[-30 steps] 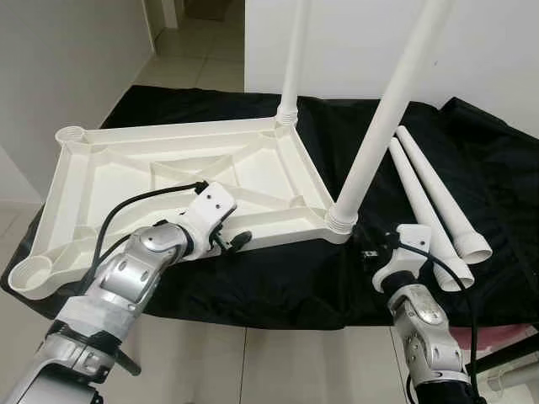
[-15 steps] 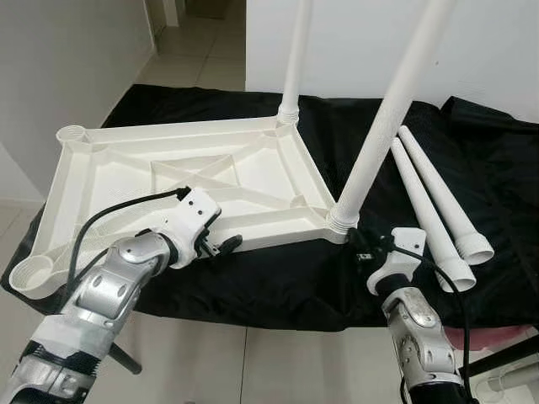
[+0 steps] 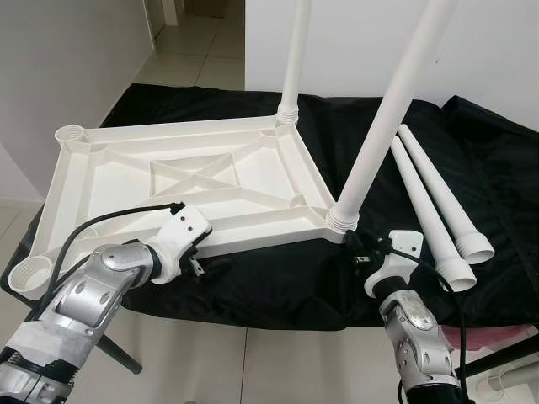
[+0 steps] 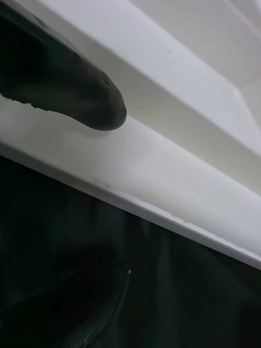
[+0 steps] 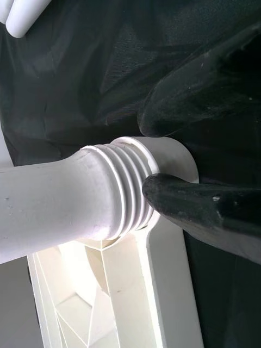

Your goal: Building children table

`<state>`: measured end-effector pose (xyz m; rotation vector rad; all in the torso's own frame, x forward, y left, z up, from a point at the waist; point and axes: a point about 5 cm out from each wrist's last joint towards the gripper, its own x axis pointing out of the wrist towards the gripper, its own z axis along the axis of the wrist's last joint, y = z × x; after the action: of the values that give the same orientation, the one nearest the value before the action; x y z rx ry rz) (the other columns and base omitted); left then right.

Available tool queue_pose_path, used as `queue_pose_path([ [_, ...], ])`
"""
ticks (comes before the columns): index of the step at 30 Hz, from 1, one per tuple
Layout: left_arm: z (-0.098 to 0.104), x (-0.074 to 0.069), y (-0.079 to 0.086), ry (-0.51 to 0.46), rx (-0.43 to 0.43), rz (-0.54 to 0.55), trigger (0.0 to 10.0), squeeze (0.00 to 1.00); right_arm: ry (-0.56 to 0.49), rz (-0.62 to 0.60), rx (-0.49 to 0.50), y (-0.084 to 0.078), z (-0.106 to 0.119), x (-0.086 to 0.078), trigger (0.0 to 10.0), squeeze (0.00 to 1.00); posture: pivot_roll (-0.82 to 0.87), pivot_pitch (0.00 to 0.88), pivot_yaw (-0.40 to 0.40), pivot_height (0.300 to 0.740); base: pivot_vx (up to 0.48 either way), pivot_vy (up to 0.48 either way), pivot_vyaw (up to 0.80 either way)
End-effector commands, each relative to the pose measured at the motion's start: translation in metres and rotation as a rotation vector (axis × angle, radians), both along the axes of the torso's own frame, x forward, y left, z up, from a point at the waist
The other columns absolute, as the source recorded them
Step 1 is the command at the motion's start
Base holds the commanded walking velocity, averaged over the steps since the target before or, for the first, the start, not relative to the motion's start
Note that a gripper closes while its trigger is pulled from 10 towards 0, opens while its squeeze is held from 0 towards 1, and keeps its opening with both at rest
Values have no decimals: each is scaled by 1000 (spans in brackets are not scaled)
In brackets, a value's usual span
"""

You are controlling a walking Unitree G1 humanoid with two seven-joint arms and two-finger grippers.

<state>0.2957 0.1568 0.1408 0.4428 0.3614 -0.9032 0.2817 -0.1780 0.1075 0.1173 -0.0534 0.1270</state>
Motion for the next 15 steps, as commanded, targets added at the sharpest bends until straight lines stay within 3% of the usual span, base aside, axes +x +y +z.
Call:
queue_pose_path([
  [1, -7, 2, 5, 35, 31, 36, 10000, 0, 24, -4, 4, 1, -7, -2, 10000, 0, 12, 73, -10, 740, 0, 0, 0],
  [5, -9, 6, 9, 52, 39, 79, 10000, 0, 24, -7, 5, 1, -8, -2, 10000, 0, 11, 74, -8, 740, 0, 0, 0],
  [6, -9, 7, 10, 52, 43, 84, 8078, 0, 25, -8, 7, 1, -8, -2, 10000, 0, 13, 76, -8, 740, 0, 0, 0],
  [9, -10, 8, 11, 48, 53, 90, 8078, 0, 25, -8, 8, 1, -8, -2, 10000, 0, 13, 76, -8, 740, 0, 0, 0],
  [10, -11, 10, 12, 40, 59, 113, 1804, 0, 25, -8, 8, 1, -8, -1, 10000, 0, 13, 76, -4, 740, 0, 0, 0],
  [11, -11, 10, 12, 40, 59, 113, 1804, 0, 25, -8, 8, 1, -8, -1, 10000, 0, 13, 76, -4, 740, 0, 0, 0],
  [12, -10, 12, 14, 31, 65, 130, 0, 0, 25, -8, 8, 2, -8, -1, 10000, 0, 14, 80, -2, 740, 0, 0, 0],
  [15, -8, 16, 15, 14, 61, 161, 0, 0, 26, -11, 8, 2, -9, 0, 10000, 0, 15, 83, 4, 740, 0, 0, 0],
])
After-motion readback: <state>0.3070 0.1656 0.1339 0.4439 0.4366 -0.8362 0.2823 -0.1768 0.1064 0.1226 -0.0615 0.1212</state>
